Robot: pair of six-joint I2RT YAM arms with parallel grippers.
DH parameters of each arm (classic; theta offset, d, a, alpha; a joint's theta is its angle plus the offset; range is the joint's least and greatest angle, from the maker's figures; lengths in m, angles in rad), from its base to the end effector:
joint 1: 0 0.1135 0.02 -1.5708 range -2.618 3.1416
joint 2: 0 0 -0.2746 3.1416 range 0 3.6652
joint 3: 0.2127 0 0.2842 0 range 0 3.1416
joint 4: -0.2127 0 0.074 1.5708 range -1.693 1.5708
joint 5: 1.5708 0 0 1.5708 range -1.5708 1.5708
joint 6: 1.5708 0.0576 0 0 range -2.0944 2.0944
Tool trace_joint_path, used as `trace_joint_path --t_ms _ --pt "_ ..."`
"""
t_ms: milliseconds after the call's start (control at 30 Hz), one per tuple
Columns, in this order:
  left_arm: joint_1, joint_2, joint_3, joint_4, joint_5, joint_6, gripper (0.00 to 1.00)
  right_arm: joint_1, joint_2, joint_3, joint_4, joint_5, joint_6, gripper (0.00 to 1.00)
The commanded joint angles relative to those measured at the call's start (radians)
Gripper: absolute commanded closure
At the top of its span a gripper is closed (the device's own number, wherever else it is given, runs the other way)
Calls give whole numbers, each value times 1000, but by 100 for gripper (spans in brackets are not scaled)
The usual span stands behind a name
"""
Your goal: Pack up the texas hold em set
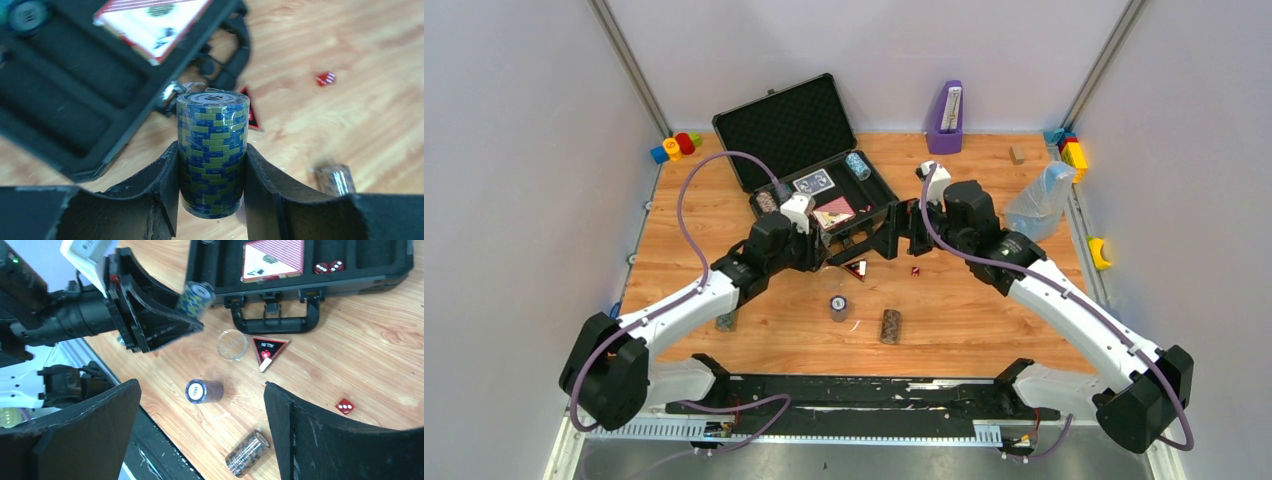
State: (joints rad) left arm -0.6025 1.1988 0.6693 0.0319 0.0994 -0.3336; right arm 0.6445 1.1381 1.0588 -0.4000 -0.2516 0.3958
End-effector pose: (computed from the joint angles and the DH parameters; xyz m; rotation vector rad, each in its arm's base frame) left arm 0.2486 -0.1779 0.2181 0.3489 2.1078 -0.6679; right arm 0.2326 0.1927 0.3407 -0.4308 2.1145 0.8855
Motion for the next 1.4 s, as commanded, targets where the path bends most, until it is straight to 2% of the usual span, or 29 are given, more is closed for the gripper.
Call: trace_joint_path --t_ms 0,100,133,433,867,1267,1333,1367 --pt "0 -3 104 -73 -340 -185 100 -3 -19 -25 45 95 15 5" --pt "0 -5 121 -160 -508 -343 100 -3 -17 -36 48 94 13 5" --pt "0 1 124 -159 -544 -351 100 -4 -16 -38 51 92 11 5" --pt "15 146 298 -342 -713 -470 100 -3 -7 -50 64 83 0 5" --pt "109 347 443 -416 -734 -562 100 -3 -26 -66 63 85 -22 6" --pt "153 486 510 -423 -658 -586 100 -3 -3 -52 66 79 -31 6" --pt "164 499 514 -415 -635 -584 97 -3 -2 -55 65 80 -31 6" --pt "172 503 517 -408 -614 -574 90 -4 -4 -56 67 82 -32 6"
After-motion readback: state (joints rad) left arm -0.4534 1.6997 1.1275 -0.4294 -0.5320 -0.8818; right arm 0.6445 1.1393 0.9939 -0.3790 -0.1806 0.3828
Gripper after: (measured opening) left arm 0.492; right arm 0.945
